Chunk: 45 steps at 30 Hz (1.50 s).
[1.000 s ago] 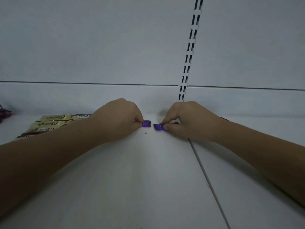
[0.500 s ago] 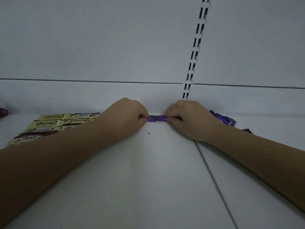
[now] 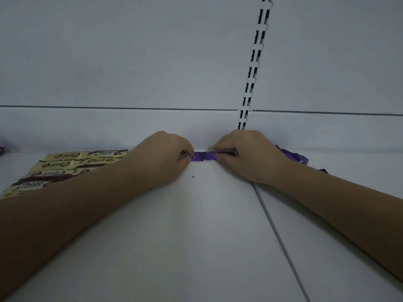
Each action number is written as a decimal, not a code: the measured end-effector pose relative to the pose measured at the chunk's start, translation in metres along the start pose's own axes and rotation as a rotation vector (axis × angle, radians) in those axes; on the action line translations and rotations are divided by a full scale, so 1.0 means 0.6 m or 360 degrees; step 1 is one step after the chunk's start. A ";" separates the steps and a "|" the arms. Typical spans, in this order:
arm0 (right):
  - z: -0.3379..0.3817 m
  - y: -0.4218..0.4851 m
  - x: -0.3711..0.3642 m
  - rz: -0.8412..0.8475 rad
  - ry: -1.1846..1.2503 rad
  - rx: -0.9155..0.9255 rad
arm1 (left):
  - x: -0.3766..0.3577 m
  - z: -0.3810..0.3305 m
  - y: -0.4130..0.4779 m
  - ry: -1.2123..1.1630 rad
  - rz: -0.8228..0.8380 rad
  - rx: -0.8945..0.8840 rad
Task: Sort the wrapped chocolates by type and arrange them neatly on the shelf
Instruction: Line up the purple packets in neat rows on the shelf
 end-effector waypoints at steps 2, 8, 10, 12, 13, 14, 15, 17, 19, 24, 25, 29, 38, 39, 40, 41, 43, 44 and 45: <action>-0.012 0.000 0.032 -0.0020 -0.0020 -0.0073 | 0.012 -0.001 -0.001 -0.0053 -0.0030 0.0058; -0.095 -0.055 0.116 0.0365 -0.0074 -0.0496 | 0.023 -0.084 -0.003 0.0007 0.0044 -0.0158; -0.117 -0.080 0.121 0.0442 -0.0144 -0.0580 | 0.015 -0.126 0.008 0.0035 0.0055 -0.0269; -0.133 -0.101 0.115 0.0491 -0.0148 -0.0666 | 0.007 -0.168 0.022 0.0016 0.0041 -0.0347; -0.138 -0.111 0.108 0.0515 -0.0176 -0.0702 | -0.001 -0.185 0.031 0.0002 0.0049 -0.0367; -0.142 -0.118 0.102 0.0521 -0.0215 -0.0729 | -0.011 -0.199 0.040 -0.0002 0.0071 -0.0367; -0.143 -0.124 0.096 0.0506 -0.0241 -0.0741 | -0.021 -0.210 0.049 0.0000 0.0107 -0.0358; -0.144 -0.130 0.090 0.0421 -0.0229 -0.0747 | -0.040 -0.224 0.063 -0.0012 0.0164 -0.0332; -0.147 -0.134 0.091 0.0352 -0.0180 -0.0752 | -0.046 -0.231 0.074 -0.0053 0.0169 -0.0278; -0.158 -0.129 0.115 0.0258 -0.0099 -0.0733 | -0.051 -0.227 0.093 -0.0257 0.0303 -0.0097; -0.158 -0.126 0.122 0.0232 -0.0079 -0.0724 | -0.052 -0.225 0.093 -0.0273 0.0333 -0.0073; -0.137 -0.111 0.149 0.0056 0.0162 -0.0638 | -0.045 -0.220 0.068 -0.0304 0.0443 -0.0039; -0.031 -0.085 0.072 0.0423 0.0602 -0.0349 | 0.014 -0.078 -0.065 -0.0159 0.0404 -0.0014; -0.022 -0.082 0.058 0.0439 0.0546 -0.0328 | 0.020 -0.061 -0.074 -0.0152 0.0376 0.0002; -0.013 -0.080 0.045 0.0449 0.0449 -0.0302 | 0.023 -0.049 -0.079 -0.0139 0.0364 0.0010; -0.006 -0.079 0.033 0.0442 0.0365 -0.0273 | 0.024 -0.043 -0.083 -0.0111 0.0366 0.0008; 0.005 -0.073 0.020 0.0353 0.0324 -0.0214 | 0.023 -0.040 -0.081 -0.0014 0.0359 -0.0046; 0.009 -0.072 0.018 0.0291 0.0339 -0.0198 | 0.021 -0.041 -0.078 0.0055 0.0353 -0.0084; 0.011 -0.072 0.016 0.0236 0.0348 -0.0198 | 0.017 -0.042 -0.075 0.0133 0.0354 -0.0112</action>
Point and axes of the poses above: each hand's wrist, its own y-axis towards the middle knuckle, its own x-axis out of the back of the hand, z = x × y, the point moved 9 cm from there along y, towards the middle knuckle, and after that the axes turned 1 degree about z, right-handed, at the moved point
